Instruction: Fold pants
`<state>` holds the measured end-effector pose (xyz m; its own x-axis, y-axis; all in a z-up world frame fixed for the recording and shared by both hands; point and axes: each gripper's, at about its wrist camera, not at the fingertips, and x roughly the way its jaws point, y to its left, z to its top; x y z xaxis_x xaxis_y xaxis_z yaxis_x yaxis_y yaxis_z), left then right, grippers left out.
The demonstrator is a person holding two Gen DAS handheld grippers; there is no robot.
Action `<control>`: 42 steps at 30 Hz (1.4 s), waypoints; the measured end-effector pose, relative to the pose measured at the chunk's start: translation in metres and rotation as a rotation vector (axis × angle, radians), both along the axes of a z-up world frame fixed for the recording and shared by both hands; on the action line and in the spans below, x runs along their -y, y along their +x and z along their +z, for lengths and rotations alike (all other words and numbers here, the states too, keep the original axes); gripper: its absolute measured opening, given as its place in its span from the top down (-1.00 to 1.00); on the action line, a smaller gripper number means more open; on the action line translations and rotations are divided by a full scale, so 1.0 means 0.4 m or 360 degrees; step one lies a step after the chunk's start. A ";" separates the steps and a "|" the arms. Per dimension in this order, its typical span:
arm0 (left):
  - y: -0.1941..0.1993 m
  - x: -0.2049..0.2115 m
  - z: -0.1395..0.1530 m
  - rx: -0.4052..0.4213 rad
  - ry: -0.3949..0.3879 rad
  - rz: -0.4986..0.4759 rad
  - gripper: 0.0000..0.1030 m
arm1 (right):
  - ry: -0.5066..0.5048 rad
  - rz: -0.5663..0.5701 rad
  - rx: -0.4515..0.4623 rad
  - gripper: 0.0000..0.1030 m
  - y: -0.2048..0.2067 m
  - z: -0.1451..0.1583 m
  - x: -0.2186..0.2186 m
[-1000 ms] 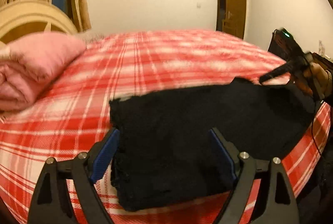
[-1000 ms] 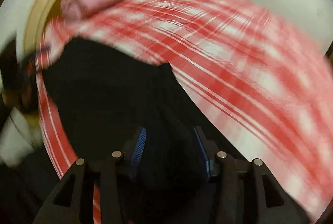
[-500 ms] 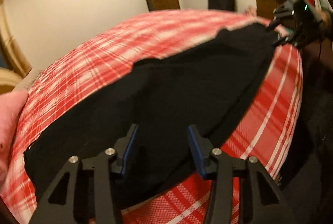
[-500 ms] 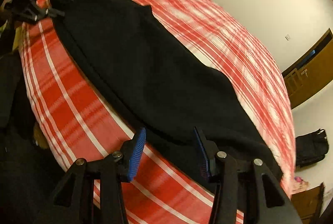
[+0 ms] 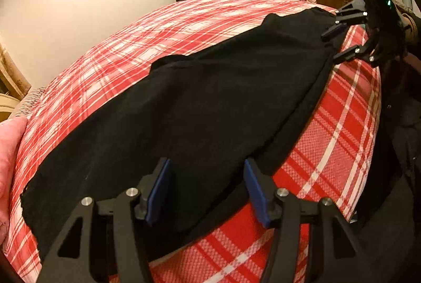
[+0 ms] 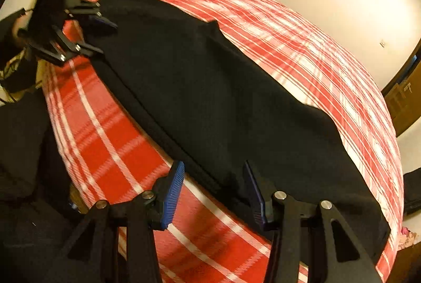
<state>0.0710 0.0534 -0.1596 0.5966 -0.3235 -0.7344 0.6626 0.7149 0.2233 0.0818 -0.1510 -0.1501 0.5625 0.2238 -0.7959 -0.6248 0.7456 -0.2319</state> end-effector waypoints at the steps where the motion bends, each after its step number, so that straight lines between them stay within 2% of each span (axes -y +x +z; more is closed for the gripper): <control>1: 0.003 0.003 -0.004 0.0003 0.0010 -0.0007 -0.17 | 0.0021 0.0008 0.0000 0.06 -0.003 0.003 -0.007; 5: 0.008 0.006 -0.003 -0.0016 -0.0001 -0.0025 -0.16 | 0.0024 0.0033 0.0023 0.06 0.019 -0.009 -0.068; 11: 0.000 0.016 -0.003 0.0022 0.0066 -0.0062 -0.14 | 0.0002 0.0095 0.0037 0.06 0.021 -0.038 -0.142; 14: 0.003 0.018 0.000 0.0012 0.0053 -0.0054 -0.14 | -0.0011 0.0073 0.0032 0.06 0.028 -0.041 -0.146; 18: 0.022 0.003 0.000 -0.0059 -0.0011 -0.0037 -0.17 | -0.0117 0.0031 0.0093 0.06 0.027 -0.040 -0.106; 19: 0.026 -0.003 -0.001 -0.0080 -0.0034 -0.0031 -0.17 | -0.0097 0.0015 0.0065 0.06 0.031 -0.036 -0.092; 21: 0.032 -0.011 -0.002 -0.0107 -0.0068 -0.0023 -0.17 | 0.0050 -0.0033 -0.0026 0.06 0.046 -0.015 -0.045; 23: 0.034 -0.017 -0.003 -0.0125 -0.0098 -0.0015 -0.17 | 0.0121 -0.0056 -0.0023 0.06 0.048 0.002 -0.027; 31: 0.042 -0.005 -0.001 -0.0135 -0.0091 -0.0006 -0.17 | -0.0104 0.0074 0.0037 0.06 0.021 -0.049 -0.084; 35: 0.041 -0.004 -0.001 -0.0146 -0.0096 -0.0010 -0.04 | -0.0009 0.0018 -0.0027 0.06 0.046 -0.033 -0.061; 39: 0.037 -0.002 0.001 -0.0149 -0.0092 -0.0045 0.19 | 0.0051 -0.0016 -0.0081 0.07 0.067 -0.023 -0.029; 42: 0.037 -0.002 0.002 -0.0162 -0.0105 -0.0061 0.25 | 0.0002 -0.0055 -0.0057 0.07 0.076 -0.035 -0.018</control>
